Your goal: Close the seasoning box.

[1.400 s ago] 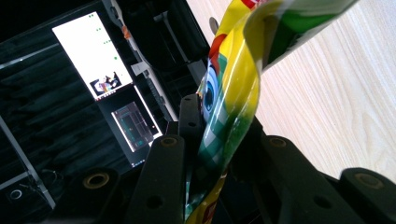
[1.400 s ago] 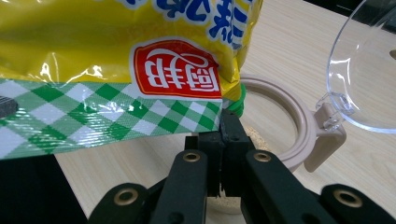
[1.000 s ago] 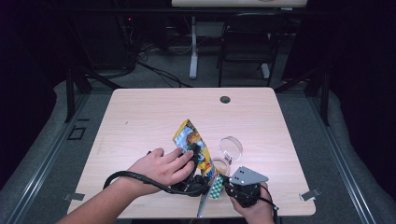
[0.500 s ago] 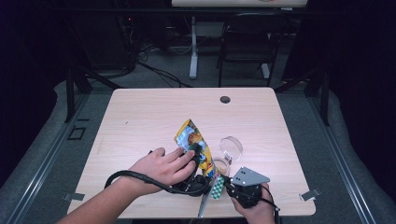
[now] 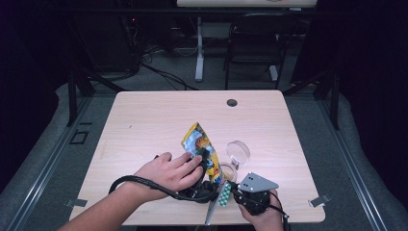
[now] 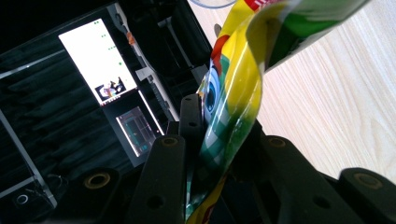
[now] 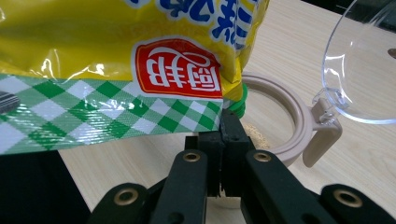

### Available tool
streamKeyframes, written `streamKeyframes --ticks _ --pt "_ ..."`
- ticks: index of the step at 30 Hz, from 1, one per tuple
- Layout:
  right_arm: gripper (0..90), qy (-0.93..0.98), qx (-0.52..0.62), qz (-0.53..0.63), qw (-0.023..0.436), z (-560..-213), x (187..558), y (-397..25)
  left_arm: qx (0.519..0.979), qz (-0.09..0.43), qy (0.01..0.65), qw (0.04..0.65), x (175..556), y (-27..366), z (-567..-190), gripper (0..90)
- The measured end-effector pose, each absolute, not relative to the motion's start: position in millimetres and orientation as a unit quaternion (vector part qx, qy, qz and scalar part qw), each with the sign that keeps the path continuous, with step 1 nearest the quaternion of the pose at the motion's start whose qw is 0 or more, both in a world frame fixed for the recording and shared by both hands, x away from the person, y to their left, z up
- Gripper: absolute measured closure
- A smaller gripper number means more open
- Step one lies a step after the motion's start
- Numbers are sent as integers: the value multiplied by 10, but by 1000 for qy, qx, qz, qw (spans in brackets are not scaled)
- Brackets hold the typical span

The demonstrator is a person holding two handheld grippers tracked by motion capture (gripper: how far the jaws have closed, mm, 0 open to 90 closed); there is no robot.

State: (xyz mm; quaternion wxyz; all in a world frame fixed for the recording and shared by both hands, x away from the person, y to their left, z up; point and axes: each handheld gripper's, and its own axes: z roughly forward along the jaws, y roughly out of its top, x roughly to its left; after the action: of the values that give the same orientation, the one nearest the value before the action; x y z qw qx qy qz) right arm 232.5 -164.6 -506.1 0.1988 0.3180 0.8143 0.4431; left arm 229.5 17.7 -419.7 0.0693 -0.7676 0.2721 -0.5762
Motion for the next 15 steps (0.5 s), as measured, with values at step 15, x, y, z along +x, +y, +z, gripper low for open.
streamKeyframes --ticks 15 --pt "895 815 316 446 194 -5080 2343 -1603 -770 -574 270 68 2289 201 -4204 792"
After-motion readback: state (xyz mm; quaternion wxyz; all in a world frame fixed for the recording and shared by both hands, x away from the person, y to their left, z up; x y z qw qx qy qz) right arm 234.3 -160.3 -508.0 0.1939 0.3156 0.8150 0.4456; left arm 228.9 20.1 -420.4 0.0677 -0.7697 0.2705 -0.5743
